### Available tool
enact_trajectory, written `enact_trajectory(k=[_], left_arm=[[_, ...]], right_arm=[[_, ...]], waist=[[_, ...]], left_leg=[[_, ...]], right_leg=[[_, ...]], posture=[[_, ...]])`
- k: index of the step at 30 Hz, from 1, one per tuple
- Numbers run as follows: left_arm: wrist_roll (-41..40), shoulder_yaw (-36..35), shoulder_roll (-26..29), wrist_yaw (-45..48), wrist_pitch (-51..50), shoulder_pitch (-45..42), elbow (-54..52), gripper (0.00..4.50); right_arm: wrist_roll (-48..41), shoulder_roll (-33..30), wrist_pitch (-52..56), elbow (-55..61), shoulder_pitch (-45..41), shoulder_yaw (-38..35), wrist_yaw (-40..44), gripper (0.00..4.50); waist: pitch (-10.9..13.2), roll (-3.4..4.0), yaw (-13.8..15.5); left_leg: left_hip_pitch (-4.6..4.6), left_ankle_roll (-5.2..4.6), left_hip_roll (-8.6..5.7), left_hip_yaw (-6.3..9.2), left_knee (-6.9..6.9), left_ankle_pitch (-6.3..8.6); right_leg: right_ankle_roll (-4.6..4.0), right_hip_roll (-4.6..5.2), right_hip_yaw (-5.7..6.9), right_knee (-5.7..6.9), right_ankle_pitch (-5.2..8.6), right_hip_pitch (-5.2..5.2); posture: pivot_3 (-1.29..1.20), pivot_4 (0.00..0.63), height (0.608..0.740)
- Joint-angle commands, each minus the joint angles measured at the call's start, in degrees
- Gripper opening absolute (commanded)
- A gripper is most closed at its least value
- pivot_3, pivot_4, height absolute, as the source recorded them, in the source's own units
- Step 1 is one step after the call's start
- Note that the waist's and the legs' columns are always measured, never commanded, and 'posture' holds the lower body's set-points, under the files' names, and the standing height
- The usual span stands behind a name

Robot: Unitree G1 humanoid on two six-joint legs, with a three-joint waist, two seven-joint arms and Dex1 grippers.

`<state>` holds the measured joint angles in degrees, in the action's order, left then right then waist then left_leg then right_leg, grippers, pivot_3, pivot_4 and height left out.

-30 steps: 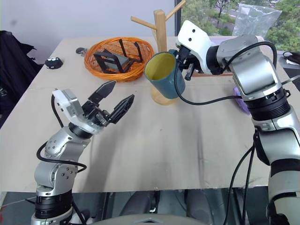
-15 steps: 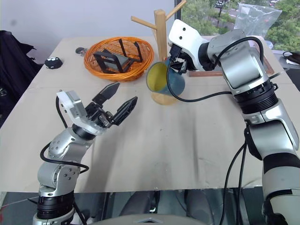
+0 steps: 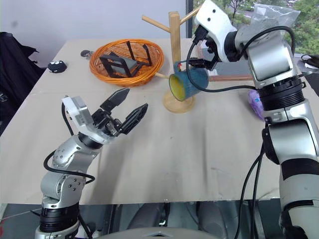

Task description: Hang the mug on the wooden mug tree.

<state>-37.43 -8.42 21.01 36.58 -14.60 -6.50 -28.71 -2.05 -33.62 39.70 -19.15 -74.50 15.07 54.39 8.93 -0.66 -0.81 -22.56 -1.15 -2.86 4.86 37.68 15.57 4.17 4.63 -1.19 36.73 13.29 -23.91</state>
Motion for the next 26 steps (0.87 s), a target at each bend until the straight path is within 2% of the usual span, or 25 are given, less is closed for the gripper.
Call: enact_trajectory(k=[1, 4, 6, 8, 10, 13, 14, 16, 19, 22, 26], left_arm=[[-1.1, 0.1, 0.9, 0.8, 0.1, -0.7, -1.4, 4.50], [-1.3, 0.1, 1.7, 1.3, -0.5, -0.2, -1.9, 4.50], [-0.3, 0.4, 3.3, 2.3, -1.0, 2.2, -2.5, 4.50], [1.1, 0.9, 5.1, 2.6, -1.8, 5.0, -2.9, 4.50], [2.6, 1.7, 7.0, 1.9, -3.5, 7.3, -3.5, 4.50], [4.3, 2.9, 8.6, -0.1, -6.2, 9.8, -4.2, 4.50], [5.3, 3.6, 8.9, -0.6, -7.0, 11.0, -4.1, 4.50], [8.6, 5.0, 9.8, -1.6, -7.7, 13.0, -3.4, 4.50], [10.8, 5.8, 10.2, -2.1, -7.6, 15.6, -2.7, 4.50], [12.0, 6.4, 10.1, -1.7, -7.1, 18.1, -2.5, 4.50], [13.4, 7.5, 9.9, -1.8, -7.3, 20.0, -2.8, 4.50]], right_arm=[[-0.7, -2.1, 0.8, 2.0, -1.0, -3.3, 0.1, 4.45], [-3.4, -4.8, 4.3, 6.0, 1.9, -5.4, 2.3, 4.45], [-7.7, -7.5, 9.8, 12.0, 7.2, -9.7, 3.7, 4.45], [-12.8, -9.5, 14.6, 19.5, 16.2, -16.3, 4.2, 4.45], [-17.3, -8.9, 12.8, 26.9, 27.5, -23.7, 4.0, 4.45], [-21.8, -5.1, 5.4, 35.8, 46.0, -32.5, 3.7, 4.45], [-22.8, -2.3, 0.4, 38.2, 53.5, -35.2, 4.1, 4.45], [-24.7, 2.9, -5.3, 41.0, 65.8, -38.5, 3.7, 4.45], [-23.9, 8.0, -15.0, 39.5, 78.0, -39.0, 3.7, 4.45], [-20.5, 9.2, -26.6, 34.8, 85.8, -36.9, 6.0, 4.45], [-18.1, 10.7, -37.2, 28.6, 88.1, -36.0, 3.9, 4.45]], waist=[[0.0, 0.00, 0.0], [0.0, 0.00, 0.2], [0.0, -0.01, 0.3], [-0.1, -0.08, 0.3], [-0.1, -0.20, 0.6], [0.0, 0.05, 0.7], [-0.1, -0.07, 1.0], [-0.1, 0.04, 1.4], [-0.1, 0.14, 1.4], [0.0, 0.21, 0.8], [0.0, 0.14, 0.0]], left_leg=[[0.00, 0.00, 0.00, 0.00, 0.00, 0.00], [-0.01, 0.00, 0.00, 0.00, 0.00, 0.00], [-0.08, 0.00, 0.00, 0.09, 0.00, 0.00], [-0.10, -0.01, -0.01, 0.06, 0.00, 0.01], [-0.18, -0.02, 0.01, 0.22, -0.06, 0.01], [-0.20, -0.02, -0.01, 0.16, -0.04, 0.02], [-0.23, -0.04, -0.05, 0.01, -0.03, 0.01], [0.05, -0.06, 0.08, 0.10, -0.10, 0.05], [0.24, -0.27, 0.04, -0.01, -0.13, 0.16], [0.76, -0.32, 0.04, -0.26, -0.15, 0.18], [1.51, -0.32, 0.12, -0.29, -0.16, 0.19]], right_leg=[[0.00, 0.00, 0.00, 0.00, 0.00, 0.00], [0.00, 0.01, 0.00, -0.01, 0.00, 0.00], [0.00, 0.01, 0.09, -0.06, 0.00, 0.01], [0.00, 0.04, 0.05, -0.07, 0.00, 0.00], [-0.01, 0.05, 0.19, -0.17, 0.01, 0.04], [0.01, 0.08, 0.16, -0.19, 0.00, 0.04], [0.02, 0.11, -0.01, -0.06, -0.01, -0.12], [0.00, -0.03, 0.09, -0.05, 0.01, 0.15], [0.01, -0.02, -0.05, 0.07, 0.00, 0.20], [0.02, -0.02, -0.29, 0.08, 0.02, 0.60], [-0.15, -0.08, -0.28, -0.01, 0.17, 1.38]], posture=[[0.00, 0.150, 0.740], [0.00, 0.150, 0.740], [0.00, 0.150, 0.740], [0.00, 0.150, 0.740], [0.00, 0.150, 0.740], [0.00, 0.150, 0.740], [0.00, 0.150, 0.740], [0.00, 0.150, 0.740], [0.00, 0.150, 0.740], [0.00, 0.150, 0.740], [0.00, 0.150, 0.740]])
